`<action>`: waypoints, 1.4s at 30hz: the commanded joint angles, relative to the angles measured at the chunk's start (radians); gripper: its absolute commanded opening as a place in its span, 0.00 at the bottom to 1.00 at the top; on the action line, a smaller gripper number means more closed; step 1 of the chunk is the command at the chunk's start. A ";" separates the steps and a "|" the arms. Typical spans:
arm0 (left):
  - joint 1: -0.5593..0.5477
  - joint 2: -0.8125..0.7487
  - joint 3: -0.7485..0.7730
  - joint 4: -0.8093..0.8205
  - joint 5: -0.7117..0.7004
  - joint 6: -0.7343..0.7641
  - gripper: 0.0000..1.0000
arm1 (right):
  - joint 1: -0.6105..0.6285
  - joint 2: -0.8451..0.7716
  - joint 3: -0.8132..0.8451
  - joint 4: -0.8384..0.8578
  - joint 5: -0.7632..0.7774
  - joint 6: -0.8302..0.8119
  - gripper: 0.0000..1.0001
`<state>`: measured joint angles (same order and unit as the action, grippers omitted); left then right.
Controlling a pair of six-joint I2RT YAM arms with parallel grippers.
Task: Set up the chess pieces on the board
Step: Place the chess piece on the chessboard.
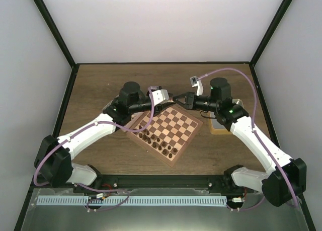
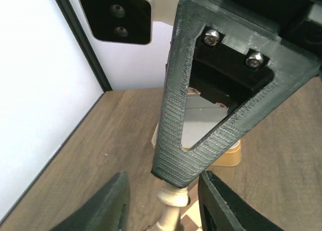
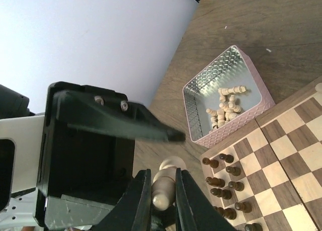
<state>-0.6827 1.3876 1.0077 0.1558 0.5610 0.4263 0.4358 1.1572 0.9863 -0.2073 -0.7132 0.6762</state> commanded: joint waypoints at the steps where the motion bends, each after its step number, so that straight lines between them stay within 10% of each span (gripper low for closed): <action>1: -0.005 -0.026 -0.003 0.047 -0.071 -0.086 0.48 | 0.012 -0.008 0.007 0.009 0.050 -0.008 0.07; 5: -0.002 -0.072 -0.032 0.038 -0.175 -0.204 0.65 | 0.012 0.002 0.022 -0.029 0.190 -0.053 0.06; 19: 0.000 -0.467 -0.054 -0.371 -0.898 -0.578 0.78 | 0.195 0.250 0.043 -0.134 0.588 -0.213 0.05; 31: 0.001 -0.686 -0.170 -0.290 -0.832 -0.510 0.96 | 0.291 0.526 0.163 -0.194 0.750 -0.222 0.06; 42: 0.000 -0.698 -0.111 -0.355 -0.761 -0.523 1.00 | 0.292 0.583 0.238 -0.278 0.729 -0.226 0.42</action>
<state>-0.6834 0.7071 0.8455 -0.1711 -0.2340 -0.0971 0.7189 1.7367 1.1717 -0.4465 0.0154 0.4496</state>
